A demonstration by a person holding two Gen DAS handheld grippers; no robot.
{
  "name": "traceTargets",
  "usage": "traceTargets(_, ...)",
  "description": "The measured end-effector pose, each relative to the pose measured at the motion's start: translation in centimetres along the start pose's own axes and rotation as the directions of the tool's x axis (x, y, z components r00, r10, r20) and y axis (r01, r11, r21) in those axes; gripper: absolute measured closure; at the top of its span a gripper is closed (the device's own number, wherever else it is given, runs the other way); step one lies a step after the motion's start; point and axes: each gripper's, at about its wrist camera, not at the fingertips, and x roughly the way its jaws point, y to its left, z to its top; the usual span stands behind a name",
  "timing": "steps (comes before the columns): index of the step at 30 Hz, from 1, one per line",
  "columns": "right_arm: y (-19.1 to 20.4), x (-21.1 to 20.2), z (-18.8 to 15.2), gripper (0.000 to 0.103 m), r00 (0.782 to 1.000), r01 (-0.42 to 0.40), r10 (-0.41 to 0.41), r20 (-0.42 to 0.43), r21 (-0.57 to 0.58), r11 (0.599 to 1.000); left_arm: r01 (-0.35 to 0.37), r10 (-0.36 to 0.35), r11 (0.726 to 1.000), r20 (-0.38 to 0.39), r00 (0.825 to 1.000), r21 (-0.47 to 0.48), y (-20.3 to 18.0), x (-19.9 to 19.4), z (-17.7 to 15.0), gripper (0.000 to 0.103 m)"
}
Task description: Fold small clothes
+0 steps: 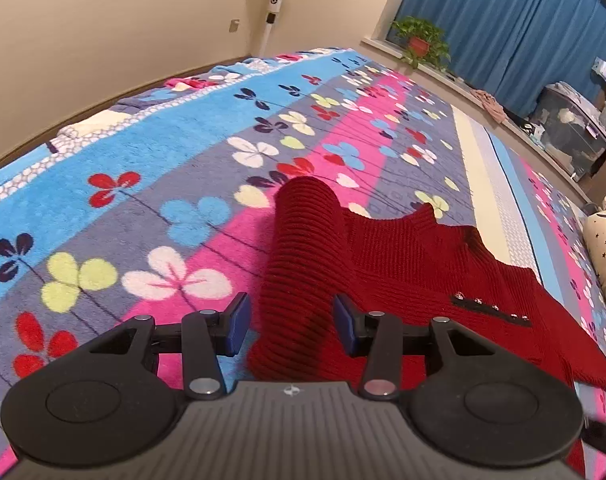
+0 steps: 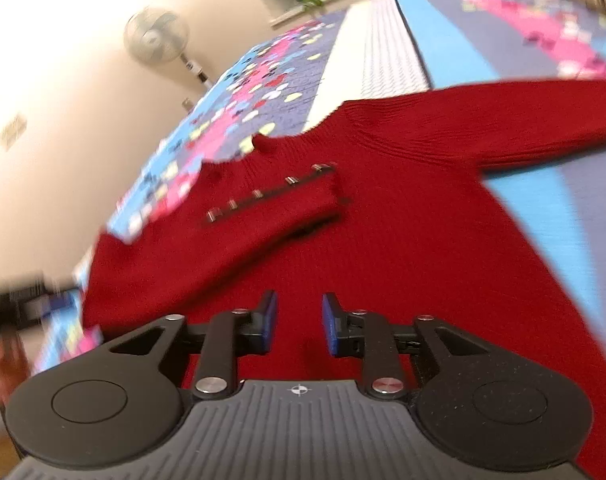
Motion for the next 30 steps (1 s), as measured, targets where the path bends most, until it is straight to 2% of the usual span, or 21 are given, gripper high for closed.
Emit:
traceTargets(1,0.5,1.3,0.8,0.061,1.000,-0.001,0.000,0.009,0.036,0.999,0.000,0.000,1.000,0.005,1.000,-0.001,0.1,-0.1,0.1,0.053)
traceTargets(3,1.1,3.5,2.0,0.051,1.000,-0.007,0.005,0.015,0.096,0.995,0.008,-0.008,1.000,0.015,1.000,-0.008,0.5,-0.5,0.3,0.053)
traceTargets(6,1.4,6.9,3.1,0.050,1.000,0.006,-0.006,-0.001,0.183,0.983,0.009,-0.009,1.000,0.031,0.999,-0.021,1.3,-0.9,0.6,0.053)
traceTargets(8,1.6,9.0,3.6,0.052,0.999,0.048,-0.044,-0.022,0.219,0.975,0.007,-0.006,1.000,0.042,0.999,-0.027,1.7,-1.0,0.8,0.053)
traceTargets(9,1.8,9.9,3.8,0.062,0.997,0.072,-0.067,-0.030,0.226,0.971,0.006,-0.005,1.000,0.045,0.999,-0.031,1.8,-1.1,0.9,0.053)
traceTargets(10,2.1,10.5,4.0,0.079,0.994,0.108,-0.105,-0.025,0.221,0.969,0.009,-0.008,0.999,0.047,0.999,-0.032,1.9,-1.1,1.0,0.053)
traceTargets(11,2.5,10.9,4.2,0.086,0.988,0.151,-0.152,-0.014,0.208,0.966,0.015,-0.013,0.999,0.046,0.999,-0.034,2.0,-1.1,1.1,0.053)
traceTargets(13,3.0,10.9,4.6,0.093,0.982,0.181,-0.186,0.014,0.180,0.967,0.027,-0.026,0.999,0.041,0.999,-0.039,2.0,-1.0,1.2,0.053)
traceTargets(15,3.8,10.4,4.9,0.094,0.978,0.186,-0.196,0.073,0.121,0.975,0.045,-0.043,0.998,0.031,0.999,-0.045,1.9,-0.8,1.2,0.053)
traceTargets(16,4.2,9.6,5.1,0.094,0.970,0.198,-0.208,0.127,0.087,0.976,0.050,-0.049,0.998,0.027,0.998,-0.048,1.8,-0.6,1.2,0.053)
traceTargets(17,4.6,8.5,5.3,0.095,0.953,0.215,-0.224,0.205,0.064,0.974,0.055,-0.054,0.997,0.021,0.998,-0.045,1.6,-0.5,1.1,0.053)
traceTargets(19,4.8,6.3,5.7,0.094,0.899,0.261,-0.259,0.353,0.042,0.964,0.059,-0.059,0.998,0.012,0.998,-0.029,1.0,-0.2,0.9,0.053)
traceTargets(20,4.4,5.9,5.7,0.094,0.869,0.321,-0.309,0.387,0.036,0.946,0.058,-0.058,0.998,0.011,0.998,-0.021,0.7,0.0,0.7,0.053)
traceTargets(21,3.6,6.3,5.8,0.094,0.855,0.380,-0.371,0.364,0.049,0.924,0.057,-0.057,0.998,0.007,0.998,-0.010,0.2,0.2,0.5,0.053)
traceTargets(23,0.9,6.9,6.0,0.088,0.865,0.415,-0.429,0.259,0.110,0.903,0.057,-0.057,0.998,-0.019,0.998,0.015,-0.5,1.0,0.0,0.053)
traceTargets(25,-0.8,6.8,5.8,0.079,0.850,0.467,-0.488,0.200,0.143,0.872,0.052,-0.050,0.997,-0.050,0.998,0.048,-1.2,1.9,-0.6,0.053)
traceTargets(27,-1.6,6.0,5.2,0.078,0.857,0.460,-0.479,0.191,0.137,0.877,0.036,-0.029,0.995,-0.076,0.997,0.089,-1.9,2.9,-1.4,0.053)
traceTargets(30,-2.2,3.6,4.5,0.074,0.888,0.401,-0.413,0.201,0.101,0.911,-0.007,0.023,0.991,-0.119,0.993,0.136,-2.3,4.6,-2.5,0.053)
